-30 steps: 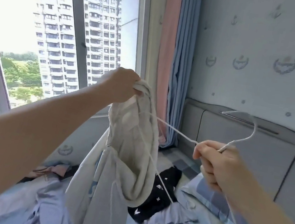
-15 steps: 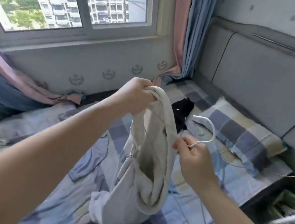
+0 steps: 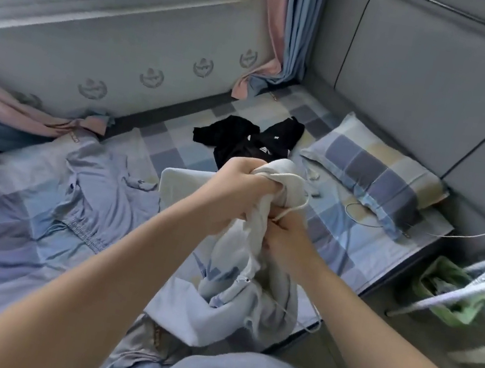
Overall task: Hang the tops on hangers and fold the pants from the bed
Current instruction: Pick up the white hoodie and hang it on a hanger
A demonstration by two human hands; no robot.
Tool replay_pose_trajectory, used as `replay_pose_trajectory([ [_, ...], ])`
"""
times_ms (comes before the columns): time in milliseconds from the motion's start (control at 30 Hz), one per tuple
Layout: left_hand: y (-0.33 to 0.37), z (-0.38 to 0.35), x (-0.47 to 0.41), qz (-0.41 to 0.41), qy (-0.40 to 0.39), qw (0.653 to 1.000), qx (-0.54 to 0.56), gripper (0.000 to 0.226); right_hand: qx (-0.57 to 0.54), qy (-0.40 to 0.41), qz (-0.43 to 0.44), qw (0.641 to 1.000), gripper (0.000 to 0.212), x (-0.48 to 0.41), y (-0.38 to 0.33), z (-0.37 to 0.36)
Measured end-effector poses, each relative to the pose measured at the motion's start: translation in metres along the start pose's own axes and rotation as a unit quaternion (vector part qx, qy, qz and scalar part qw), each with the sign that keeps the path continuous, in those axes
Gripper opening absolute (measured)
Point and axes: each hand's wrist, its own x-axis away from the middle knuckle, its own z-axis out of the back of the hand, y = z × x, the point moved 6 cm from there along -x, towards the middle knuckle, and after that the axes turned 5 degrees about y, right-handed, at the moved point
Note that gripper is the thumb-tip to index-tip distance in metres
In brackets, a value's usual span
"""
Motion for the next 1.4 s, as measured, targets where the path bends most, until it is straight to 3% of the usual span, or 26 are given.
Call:
replay_pose_trajectory([
  [133,0.006,-0.002,0.003,0.005,-0.078,0.997,0.006,0.023,-0.094,0.001,-0.025,0.995,0.045,0.004,0.002,0.005],
  [200,0.020,0.002,0.006,-0.083,-0.075,0.989,-0.096,0.035,-0.116,-0.001,-0.019,0.993,0.049,0.004,-0.002,0.011],
  [233,0.029,0.006,0.007,-0.166,-0.046,0.963,-0.209,0.048,-0.121,-0.007,-0.017,0.993,0.051,0.004,-0.005,0.014],
  [267,0.037,0.012,0.010,-0.249,-0.007,0.908,-0.336,0.059,-0.118,-0.016,-0.014,0.993,0.052,0.004,-0.009,0.017],
  [300,0.042,0.017,0.013,-0.302,0.019,0.844,-0.442,0.065,-0.113,-0.025,-0.010,0.993,0.052,0.005,-0.013,0.020],
  [333,0.041,0.024,0.014,-0.311,0.015,0.802,-0.510,0.065,-0.107,-0.034,-0.007,0.994,0.049,0.005,-0.016,0.024],
  [467,0.007,0.057,0.012,-0.255,-0.052,0.762,-0.593,0.057,-0.042,-0.034,0.041,0.998,0.032,0.008,-0.026,0.049],
  [533,-0.003,0.066,0.015,-0.284,-0.035,0.773,-0.566,0.058,0.021,-0.040,0.072,0.996,0.028,0.008,-0.030,0.061],
  [600,-0.005,0.074,0.016,-0.299,-0.004,0.807,-0.509,0.052,0.066,-0.018,0.075,0.995,0.026,0.006,-0.029,0.079],
  [700,-0.007,0.071,0.018,-0.296,0.012,0.835,-0.463,0.051,0.063,0.018,0.078,0.995,0.026,0.006,-0.025,0.093],
  [867,-0.016,0.022,0.029,-0.292,-0.022,0.866,-0.405,0.043,0.060,-0.053,0.094,0.992,0.025,0.007,-0.024,0.052],
  [1000,-0.021,0.018,0.025,-0.292,-0.006,0.879,-0.377,0.048,0.089,-0.050,0.089,0.991,0.019,0.003,-0.024,0.048],
  [1067,-0.025,0.022,0.022,-0.277,0.012,0.894,-0.352,0.049,0.145,-0.004,0.119,0.982,0.012,0.004,-0.027,0.055],
  [1167,-0.027,0.027,0.019,-0.251,0.070,0.921,-0.288,0.050,0.271,0.194,0.236,0.913,0.015,0.019,-0.033,0.072],
  [1233,-0.026,0.032,0.019,-0.245,0.112,0.933,-0.239,0.050,0.262,0.239,0.263,0.897,0.020,0.034,-0.020,0.074],
  [1333,-0.019,0.032,0.022,-0.241,0.144,0.942,-0.185,0.050,0.195,0.097,0.118,0.969,0.042,0.031,0.022,0.048],
  [1400,-0.014,0.027,0.024,-0.233,0.152,0.948,-0.152,0.049,0.195,0.035,0.051,0.979,0.051,0.023,0.047,0.027],
])
